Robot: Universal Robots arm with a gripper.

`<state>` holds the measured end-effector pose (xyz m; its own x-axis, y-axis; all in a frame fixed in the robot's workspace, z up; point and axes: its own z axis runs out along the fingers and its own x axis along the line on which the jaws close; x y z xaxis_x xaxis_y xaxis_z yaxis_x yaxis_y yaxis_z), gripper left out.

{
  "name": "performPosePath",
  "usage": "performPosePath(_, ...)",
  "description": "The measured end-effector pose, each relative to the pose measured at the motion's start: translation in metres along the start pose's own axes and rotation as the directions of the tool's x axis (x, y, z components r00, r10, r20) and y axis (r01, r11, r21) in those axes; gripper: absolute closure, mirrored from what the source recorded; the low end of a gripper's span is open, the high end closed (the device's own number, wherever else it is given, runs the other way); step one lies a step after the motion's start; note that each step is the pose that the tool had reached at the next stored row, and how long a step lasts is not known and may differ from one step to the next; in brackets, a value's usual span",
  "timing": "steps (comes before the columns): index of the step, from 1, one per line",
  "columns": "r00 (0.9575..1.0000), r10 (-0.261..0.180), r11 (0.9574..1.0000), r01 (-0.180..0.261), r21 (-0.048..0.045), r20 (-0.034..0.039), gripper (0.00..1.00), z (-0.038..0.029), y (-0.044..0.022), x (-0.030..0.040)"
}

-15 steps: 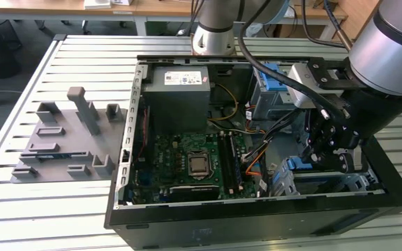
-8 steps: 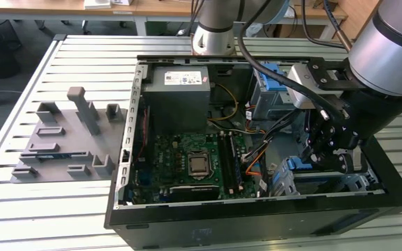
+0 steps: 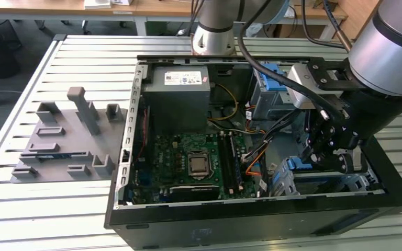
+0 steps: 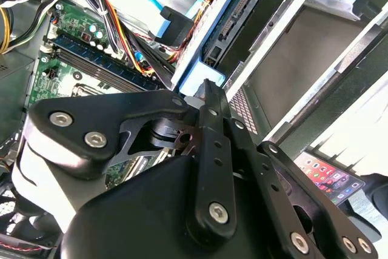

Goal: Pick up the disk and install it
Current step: 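Insert the first disk wire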

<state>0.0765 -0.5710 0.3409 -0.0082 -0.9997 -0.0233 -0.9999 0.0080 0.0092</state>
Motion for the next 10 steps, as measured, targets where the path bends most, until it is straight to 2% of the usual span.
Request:
performPosePath(4, 1.0000, 0.000, 1.0000, 0.000, 0.0000, -0.0001, 0.89, -0.0048, 0.0000, -0.0003)
performPosePath(10, 1.0000, 0.000, 1.0000, 0.000, 0.0000, -0.0002, 0.89, -0.0052, -0.0002, -0.0003)
